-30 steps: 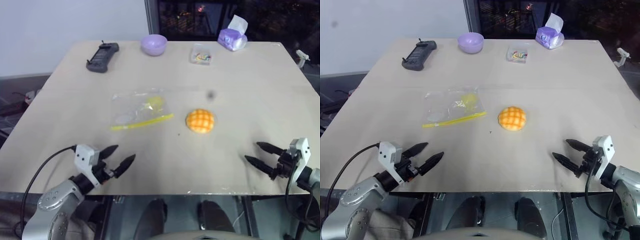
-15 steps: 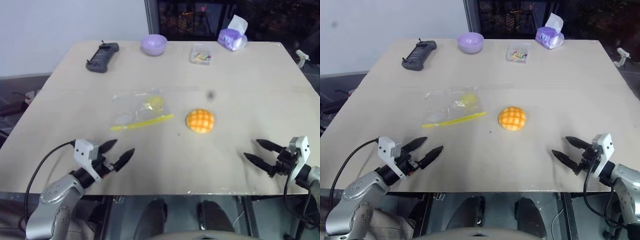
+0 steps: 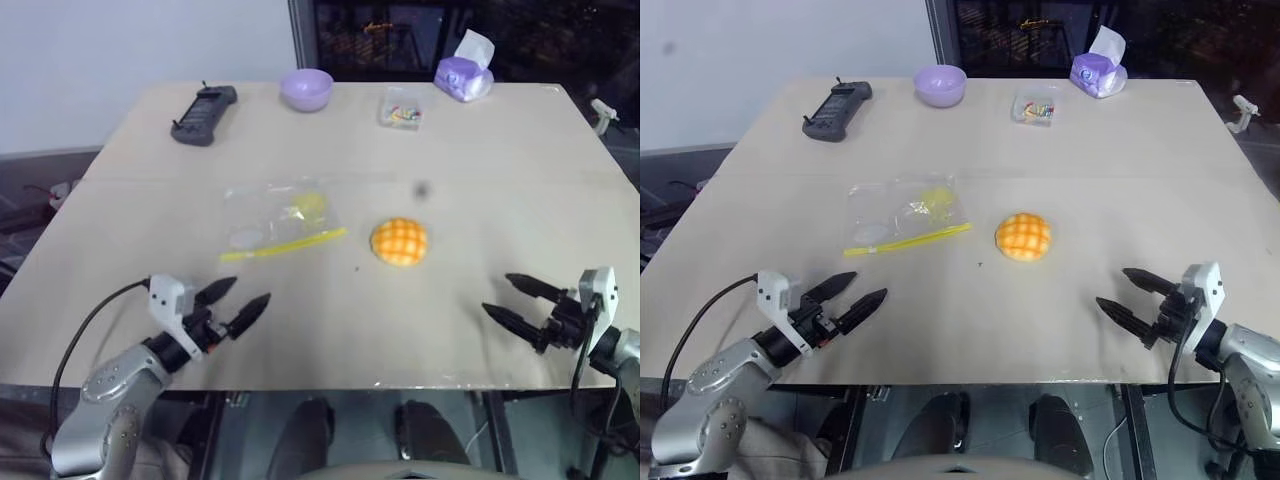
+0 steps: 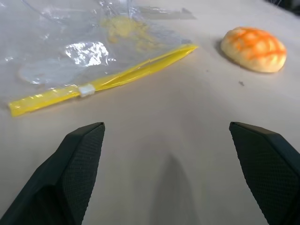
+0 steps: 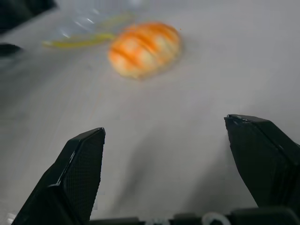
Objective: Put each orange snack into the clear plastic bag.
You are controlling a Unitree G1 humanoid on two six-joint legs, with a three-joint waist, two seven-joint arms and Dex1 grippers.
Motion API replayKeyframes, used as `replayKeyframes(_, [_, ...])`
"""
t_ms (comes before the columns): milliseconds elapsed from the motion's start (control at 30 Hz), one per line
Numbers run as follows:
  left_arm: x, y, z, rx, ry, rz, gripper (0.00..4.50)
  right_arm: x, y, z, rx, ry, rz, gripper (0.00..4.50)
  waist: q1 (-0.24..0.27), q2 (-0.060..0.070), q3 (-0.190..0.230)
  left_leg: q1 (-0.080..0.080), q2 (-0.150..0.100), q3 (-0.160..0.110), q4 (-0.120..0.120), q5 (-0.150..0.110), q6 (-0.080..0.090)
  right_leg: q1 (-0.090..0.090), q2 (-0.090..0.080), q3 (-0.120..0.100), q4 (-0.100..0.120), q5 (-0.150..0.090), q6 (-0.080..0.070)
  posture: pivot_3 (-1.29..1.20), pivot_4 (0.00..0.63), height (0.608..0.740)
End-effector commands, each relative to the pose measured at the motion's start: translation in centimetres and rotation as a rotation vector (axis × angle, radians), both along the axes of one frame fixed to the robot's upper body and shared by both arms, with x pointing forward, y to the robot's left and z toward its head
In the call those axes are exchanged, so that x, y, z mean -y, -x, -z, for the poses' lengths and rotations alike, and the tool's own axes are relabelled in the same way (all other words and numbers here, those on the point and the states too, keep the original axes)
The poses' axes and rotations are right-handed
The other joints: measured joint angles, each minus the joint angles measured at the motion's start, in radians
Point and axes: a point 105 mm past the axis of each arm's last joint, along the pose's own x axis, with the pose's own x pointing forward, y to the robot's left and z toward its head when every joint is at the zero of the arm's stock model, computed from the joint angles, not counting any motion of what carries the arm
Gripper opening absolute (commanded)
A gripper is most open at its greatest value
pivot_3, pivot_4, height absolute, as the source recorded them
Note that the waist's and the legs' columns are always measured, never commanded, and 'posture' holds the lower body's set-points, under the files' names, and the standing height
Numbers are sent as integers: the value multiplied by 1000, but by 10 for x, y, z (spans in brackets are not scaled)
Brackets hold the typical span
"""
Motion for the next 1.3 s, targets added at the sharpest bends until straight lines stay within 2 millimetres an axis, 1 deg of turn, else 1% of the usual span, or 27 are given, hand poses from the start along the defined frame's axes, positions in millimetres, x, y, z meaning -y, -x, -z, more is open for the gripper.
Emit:
replayKeyframes(33, [-14, 0, -19, -36, 104, 9, 4500, -20, 8, -24, 62, -4, -122, 4420, 0, 0, 0, 0, 0, 0, 0, 0, 0, 0, 0, 0, 0, 0, 0, 0, 150, 740])
replayKeyframes(133, [-40, -10, -25, -61, 121, -46, 4500, -33, 11, -35, 87, -9, -179, 4420, 1, 0, 0, 0, 0, -1, 0, 0, 0, 0, 0, -1, 0, 0, 0, 0, 150, 740])
replayKeyframes(200, [-54, -18, -30, -70, 140, -70, 4500, -38, 11, -37, 100, -4, -195, 4420, 1, 0, 0, 0, 0, -1, 1, 0, 0, 0, 0, -1, 0, 0, 0, 0, 150, 740])
replayKeyframes(267, [-61, -24, -33, -75, 149, -77, 4500, -40, 10, -38, 107, -2, -198, 4420, 1, 0, 0, 0, -1, -1, 1, 0, 0, 0, 0, -1, 0, 0, 0, 0, 150, 740])
replayKeyframes(333, [-65, -36, -33, -88, 164, -92, 4500, -40, 7, -39, 116, 3, -190, 4420, 1, 0, 0, 0, -1, 0, 1, 0, 0, 0, -1, -1, 0, 0, 0, 0, 150, 740])
replayKeyframes(433, [-65, -52, -29, -109, 167, -95, 4500, -40, 4, -38, 117, 7, -182, 4420, 4, -1, 0, -1, -1, -3, 1, 0, 0, 0, 0, -4, 1, 0, 0, 0, 150, 740])
replayKeyframes(500, [-64, -64, -28, -111, 177, -99, 4500, -41, 5, -35, 113, 21, -179, 4420, 3, -1, 0, -1, -1, -3, 1, 0, 0, 0, 0, -4, 1, 0, 0, 0, 150, 740])
replayKeyframes(600, [-67, -84, -26, -103, 169, -133, 4500, -38, 7, -35, 122, 29, -138, 4420, 3, -1, 1, -1, -2, -3, 1, 0, 0, 0, 0, -4, 1, 0, 0, 0, 150, 740])
replayKeyframes(700, [-68, -93, -27, -103, 178, -138, 4500, -36, 8, -36, 127, 32, -116, 4420, -1, -2, 1, -2, -2, -3, 1, 0, 0, 0, -1, -4, 1, 0, 0, 0, 150, 740])
replayKeyframes(833, [-66, -106, -23, -127, 186, -136, 4500, -35, 10, -35, 130, 36, -92, 4420, -2, -2, 1, -2, -2, -3, 1, 0, 0, 0, 0, -4, 1, 0, 0, 0, 150, 740])
replayKeyframes(933, [-61, -112, -14, -161, 153, -124, 4500, -34, 9, -36, 135, 38, -78, 4420, -1, -2, 1, -1, -2, -4, 1, 0, 0, 0, 0, -5, 2, 0, 0, 0, 150, 740])
replayKeyframes(1067, [-38, -116, 9, -283, 131, -26, 4500, -33, 8, -36, 138, 44, -66, 4420, 5, -1, 0, -1, -2, -4, 2, 0, 0, 0, -1, -5, 2, 0, 0, 0, 150, 740])
replayKeyframes(1167, [-27, -118, 15, -326, 164, 7, 3646, -35, 8, -37, 140, 41, -62, 4500, 6, 0, -1, -1, -3, -4, 3, 0, 0, 1, -1, -5, 3, 0, 0, 0, 150, 740])
replayKeyframes(1233, [-22, -120, 14, -335, 198, 24, 2739, -36, 8, -37, 141, 38, -61, 4500, 5, 0, -1, -1, -3, -4, 3, 0, 0, 1, -1, -5, 3, 0, 0, 0, 150, 740])
replayKeyframes(1300, [-17, -120, 15, -344, 213, 40, 1738, -37, 8, -37, 143, 36, -60, 4500, 4, 0, -1, -1, -3, -4, 3, 0, 0, 1, -1, -5, 4, 0, 0, 0, 150, 740])
